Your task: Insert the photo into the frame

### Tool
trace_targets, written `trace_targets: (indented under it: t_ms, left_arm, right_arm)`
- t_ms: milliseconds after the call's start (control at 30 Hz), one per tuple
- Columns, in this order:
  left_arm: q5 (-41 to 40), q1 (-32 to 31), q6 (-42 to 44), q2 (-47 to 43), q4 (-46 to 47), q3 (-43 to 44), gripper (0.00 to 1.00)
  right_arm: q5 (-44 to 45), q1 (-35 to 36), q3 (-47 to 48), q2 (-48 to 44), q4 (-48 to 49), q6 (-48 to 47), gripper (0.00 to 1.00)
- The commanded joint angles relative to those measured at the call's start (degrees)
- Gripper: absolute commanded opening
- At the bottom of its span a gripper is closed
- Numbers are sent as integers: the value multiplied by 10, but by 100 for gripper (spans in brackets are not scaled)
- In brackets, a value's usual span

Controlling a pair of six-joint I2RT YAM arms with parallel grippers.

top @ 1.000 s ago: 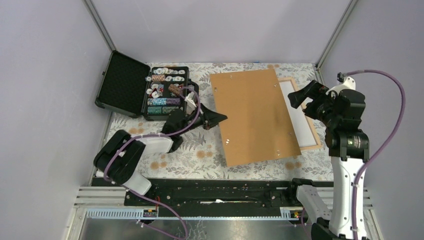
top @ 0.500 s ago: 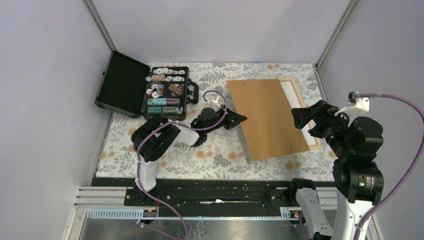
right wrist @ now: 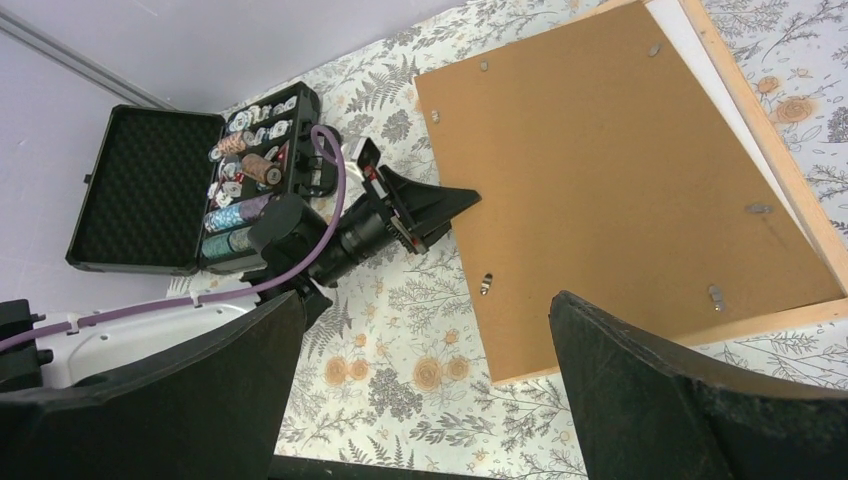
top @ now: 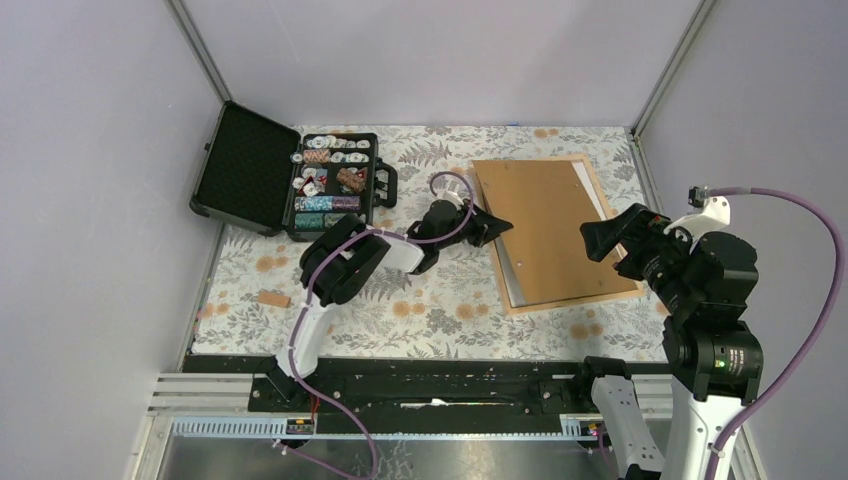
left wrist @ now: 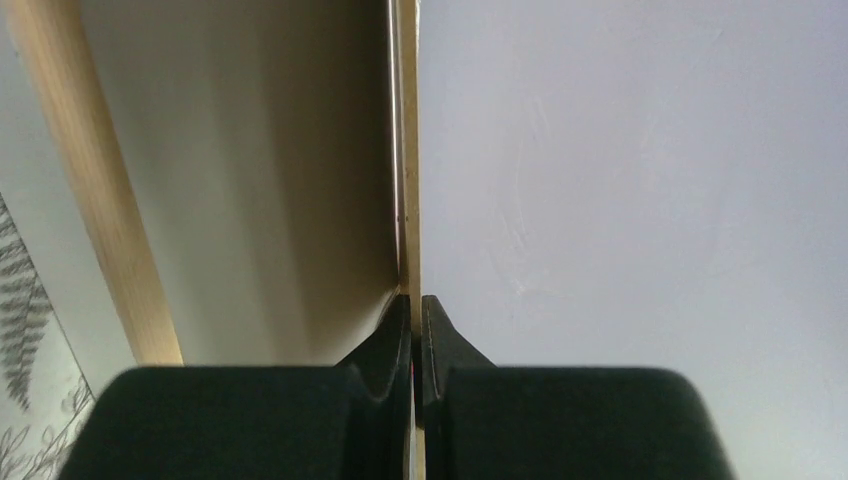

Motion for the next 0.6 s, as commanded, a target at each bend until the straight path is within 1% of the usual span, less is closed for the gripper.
trace_targets:
  t_ms: [0, 133, 233, 333, 500, 567]
  left_arm:
    - [26, 0, -16, 18, 23, 69, 0]
    - [24, 3, -19, 33, 16, 88, 0]
    - [31, 7, -30, 46, 36, 98, 0]
    - [35, 12, -26, 51, 31, 107, 0]
    - [67, 20, -45, 82, 57, 134, 0]
    - [83, 21, -33, 90, 49, 148, 0]
  right_arm:
    - [15, 2, -4, 2, 7, -16, 100]
    - [18, 2, -8, 0, 8, -18, 100]
    - [19, 2, -11, 1, 8, -20, 100]
    - [20, 2, -11, 2, 8, -20, 100]
    - [17, 2, -12, 5, 11, -21, 100]
    - [15, 2, -15, 5, 13, -19, 100]
